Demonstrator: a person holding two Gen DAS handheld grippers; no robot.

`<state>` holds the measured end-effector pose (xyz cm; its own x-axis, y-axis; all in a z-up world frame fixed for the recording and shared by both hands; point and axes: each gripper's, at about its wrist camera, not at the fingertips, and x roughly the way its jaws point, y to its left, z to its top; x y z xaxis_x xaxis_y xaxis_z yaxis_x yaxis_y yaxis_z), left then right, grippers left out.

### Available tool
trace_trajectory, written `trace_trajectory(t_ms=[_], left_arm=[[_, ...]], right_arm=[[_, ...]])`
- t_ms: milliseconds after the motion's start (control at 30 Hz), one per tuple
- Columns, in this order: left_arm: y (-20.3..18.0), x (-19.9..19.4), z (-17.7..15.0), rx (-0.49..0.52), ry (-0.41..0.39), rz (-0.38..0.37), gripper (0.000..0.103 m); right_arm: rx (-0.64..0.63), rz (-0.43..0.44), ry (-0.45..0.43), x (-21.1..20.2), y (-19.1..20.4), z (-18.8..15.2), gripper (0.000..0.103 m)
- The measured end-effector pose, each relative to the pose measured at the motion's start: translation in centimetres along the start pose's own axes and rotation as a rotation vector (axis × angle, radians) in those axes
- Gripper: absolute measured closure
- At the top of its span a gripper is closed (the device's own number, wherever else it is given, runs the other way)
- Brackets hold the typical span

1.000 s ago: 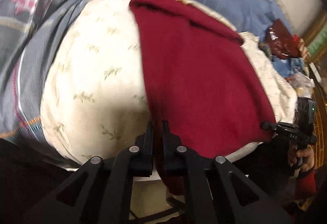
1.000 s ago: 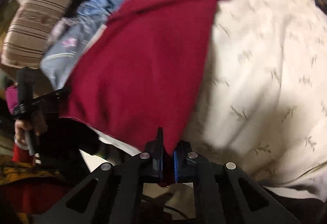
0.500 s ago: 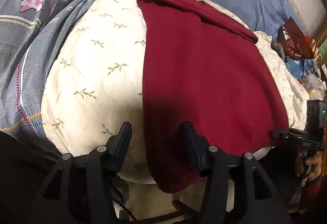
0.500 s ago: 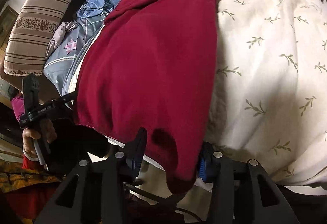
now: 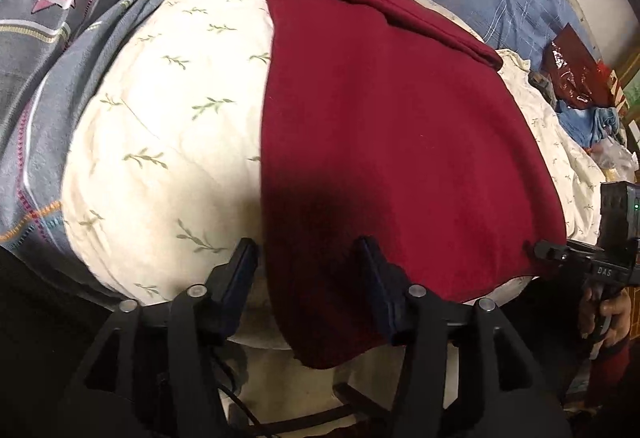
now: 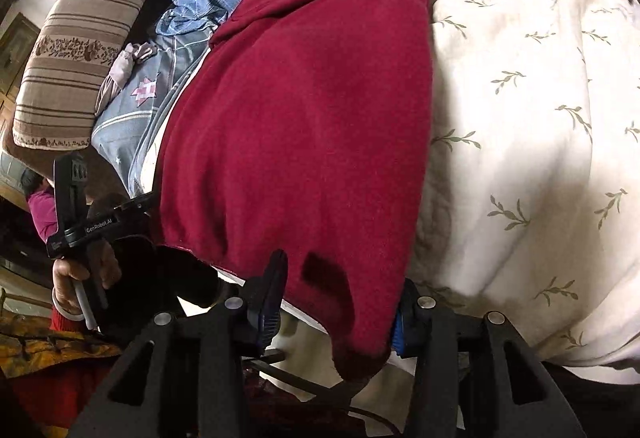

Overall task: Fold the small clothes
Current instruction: 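Lift the hem with both tools and fold it toward the collar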

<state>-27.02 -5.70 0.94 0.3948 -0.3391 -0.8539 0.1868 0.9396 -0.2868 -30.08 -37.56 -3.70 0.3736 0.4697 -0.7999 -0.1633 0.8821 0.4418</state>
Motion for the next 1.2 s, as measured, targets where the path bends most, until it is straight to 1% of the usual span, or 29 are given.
trace_trajectory(t_ms=[33, 67, 100, 133, 167, 200, 233, 300, 333, 433, 533, 633, 767, 967, 1067, 1200], left_arm=[[-0.1, 0.0, 0.0, 0.002, -0.002, -0.001, 0.051], [-0.3, 0.0, 0.0, 0.006, -0.002, -0.005, 0.055], [-0.5, 0.0, 0.0, 0.015, 0.007, -0.024, 0.064], [-0.7, 0.1, 0.0, 0.024, 0.023, -0.037, 0.085], [-0.9, 0.1, 0.1, 0.035, 0.025, -0.032, 0.090], [-1.1, 0.0, 0.1, 0.050, 0.025, -0.025, 0.091], [-1.1, -0.1, 0.2, 0.054, 0.027, -0.027, 0.096], [-0.9, -0.7, 0.5, 0.036, 0.022, -0.060, 0.098], [-0.7, -1.3, 0.9, 0.025, 0.013, -0.097, 0.098], [-0.4, -3.1, 1.8, 0.023, -0.034, -0.137, 0.098], [0.0, -4.7, 3.5, -0.008, -0.095, -0.187, 0.099], [0.5, -5.6, 4.8, -0.026, -0.155, -0.180, 0.099], [0.6, -5.2, 6.1, -0.021, -0.171, -0.142, 0.099], [-0.1, -4.9, 6.8, 0.007, -0.193, -0.084, 0.099], [0.1, -4.7, 7.3, 0.000, -0.205, -0.080, 0.099], [-0.2, -4.4, 7.9, -0.003, -0.216, -0.073, 0.099]], right_arm=[[-0.002, 0.010, 0.003, 0.1, 0.1, 0.0, 0.059], [0.001, 0.026, 0.006, 0.1, 0.1, 0.1, 0.064], [0.000, 0.036, 0.008, 0.1, 0.2, 0.1, 0.071], [-0.008, 0.044, 0.008, 0.0, 0.4, 0.1, 0.076], [-0.025, 0.051, 0.004, -0.2, 0.7, 0.1, 0.082], [-0.036, 0.050, 0.000, -0.4, 0.9, 0.2, 0.085], [-0.045, 0.050, -0.006, -0.6, 1.1, 0.2, 0.087], [-0.051, 0.065, -0.031, -1.2, 1.5, 0.5, 0.092], [-0.048, 0.081, -0.052, -1.8, 1.6, 0.8, 0.093], [-0.038, 0.135, -0.122, -3.7, 1.8, 1.6, 0.094], [-0.030, 0.175, -0.199, -5.3, 2.0, 2.6, 0.094], [-0.010, 0.207, -0.283, -6.5, 1.9, 4.0, 0.095], [0.019, 0.227, -0.367, -7.4, 1.6, 5.7, 0.095], [0.026, 0.187, -0.394, -7.7, 1.0, 6.9, 0.095], [0.060, 0.185, -0.397, -7.6, 0.2, 7.3, 0.095], [0.102, 0.204, -0.397, -7.4, -0.6, 7.6, 0.095]])
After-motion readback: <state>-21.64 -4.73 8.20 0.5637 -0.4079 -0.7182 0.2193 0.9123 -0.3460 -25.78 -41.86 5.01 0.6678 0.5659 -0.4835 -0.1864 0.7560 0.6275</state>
